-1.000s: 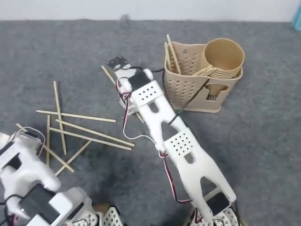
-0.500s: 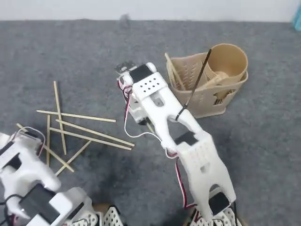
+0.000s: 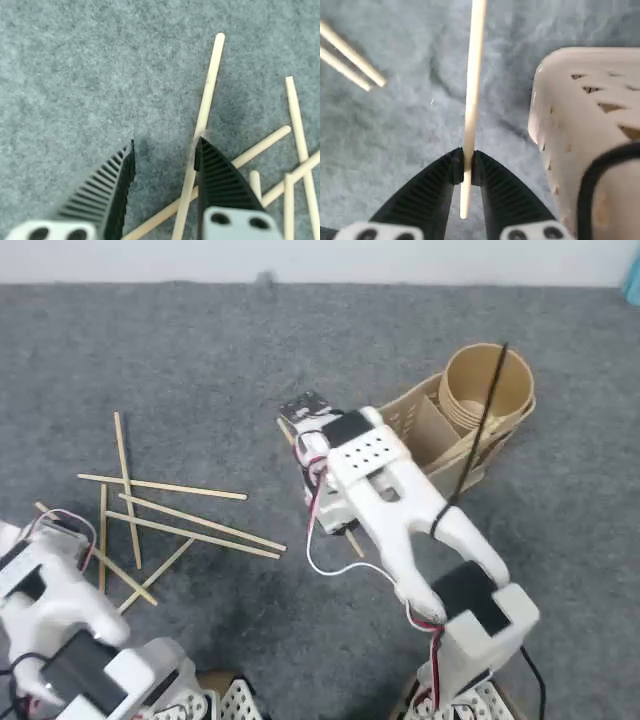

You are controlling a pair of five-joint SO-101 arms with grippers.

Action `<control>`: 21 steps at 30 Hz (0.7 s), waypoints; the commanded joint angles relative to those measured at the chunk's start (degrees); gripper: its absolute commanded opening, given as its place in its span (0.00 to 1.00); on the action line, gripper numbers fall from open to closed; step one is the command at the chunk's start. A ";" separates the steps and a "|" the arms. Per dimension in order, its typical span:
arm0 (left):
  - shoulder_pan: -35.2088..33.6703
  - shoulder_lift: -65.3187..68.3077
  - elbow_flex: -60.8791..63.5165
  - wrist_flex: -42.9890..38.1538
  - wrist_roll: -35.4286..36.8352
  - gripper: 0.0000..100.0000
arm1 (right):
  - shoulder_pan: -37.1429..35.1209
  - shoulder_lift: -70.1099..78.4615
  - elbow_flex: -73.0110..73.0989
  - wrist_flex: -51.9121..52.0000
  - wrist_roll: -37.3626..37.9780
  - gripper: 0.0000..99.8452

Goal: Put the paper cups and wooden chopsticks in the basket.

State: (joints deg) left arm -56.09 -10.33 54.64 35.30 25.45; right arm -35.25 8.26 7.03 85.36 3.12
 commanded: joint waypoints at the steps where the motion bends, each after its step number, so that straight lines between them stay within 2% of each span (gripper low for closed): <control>1: -0.09 -0.09 -2.15 0.26 0.44 0.18 | -0.04 -7.78 2.64 -1.80 2.81 0.01; 7: -0.18 -0.09 -2.15 0.26 0.44 0.18 | -4.44 -16.48 7.21 -2.33 7.12 0.01; 14: -0.26 -0.09 -2.07 0.26 0.44 0.18 | -5.14 -17.71 9.32 -0.84 14.33 0.01; 21: -0.26 -0.09 -2.07 0.26 0.44 0.18 | -10.51 -19.47 15.82 -0.57 21.71 0.01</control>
State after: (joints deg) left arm -56.09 -10.33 54.64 35.30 25.45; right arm -44.40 -7.91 21.71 85.36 21.93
